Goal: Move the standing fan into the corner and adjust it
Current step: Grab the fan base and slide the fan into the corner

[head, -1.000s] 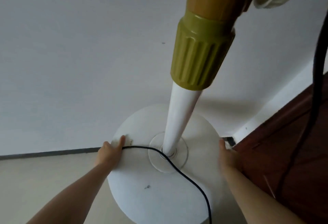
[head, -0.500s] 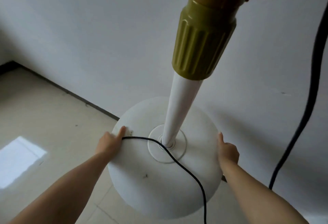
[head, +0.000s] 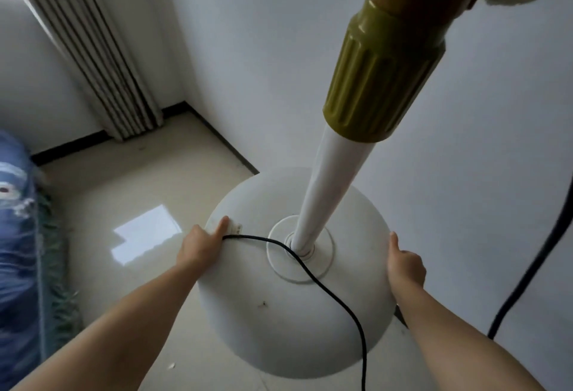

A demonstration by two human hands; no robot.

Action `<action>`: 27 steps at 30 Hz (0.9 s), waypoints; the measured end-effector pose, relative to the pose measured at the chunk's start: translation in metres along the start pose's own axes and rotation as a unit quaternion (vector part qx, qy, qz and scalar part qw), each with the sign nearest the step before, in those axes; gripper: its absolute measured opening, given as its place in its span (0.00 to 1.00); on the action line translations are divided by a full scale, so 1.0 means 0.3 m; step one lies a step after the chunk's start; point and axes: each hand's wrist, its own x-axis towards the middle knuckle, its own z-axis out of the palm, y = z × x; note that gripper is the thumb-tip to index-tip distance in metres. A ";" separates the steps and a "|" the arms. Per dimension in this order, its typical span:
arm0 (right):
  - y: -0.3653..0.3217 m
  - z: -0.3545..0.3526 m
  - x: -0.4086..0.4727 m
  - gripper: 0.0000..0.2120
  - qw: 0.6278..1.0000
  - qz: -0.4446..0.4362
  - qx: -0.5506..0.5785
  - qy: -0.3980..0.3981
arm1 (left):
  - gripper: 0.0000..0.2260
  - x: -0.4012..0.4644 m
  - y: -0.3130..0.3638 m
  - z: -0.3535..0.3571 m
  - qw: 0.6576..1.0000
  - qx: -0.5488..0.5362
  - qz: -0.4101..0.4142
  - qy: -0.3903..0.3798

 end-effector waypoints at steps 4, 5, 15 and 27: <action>-0.260 0.216 -0.001 0.35 0.999 -0.025 -0.009 -0.027 | 0.40 0.225 -0.087 -0.149 0.999 -0.005 -0.032 0.030; -0.323 0.266 0.004 0.35 0.999 -0.035 -0.013 -0.031 | 0.39 0.277 -0.106 -0.177 0.998 -0.007 -0.043 0.038; -1.047 0.736 0.190 0.35 0.984 -0.143 -0.059 -0.093 | 0.36 0.806 -0.187 -0.358 0.980 -0.075 -0.153 0.106; -1.901 1.374 0.258 0.32 0.962 -0.219 -0.070 -0.146 | 0.36 1.542 -0.276 -0.675 0.948 -0.124 -0.242 0.164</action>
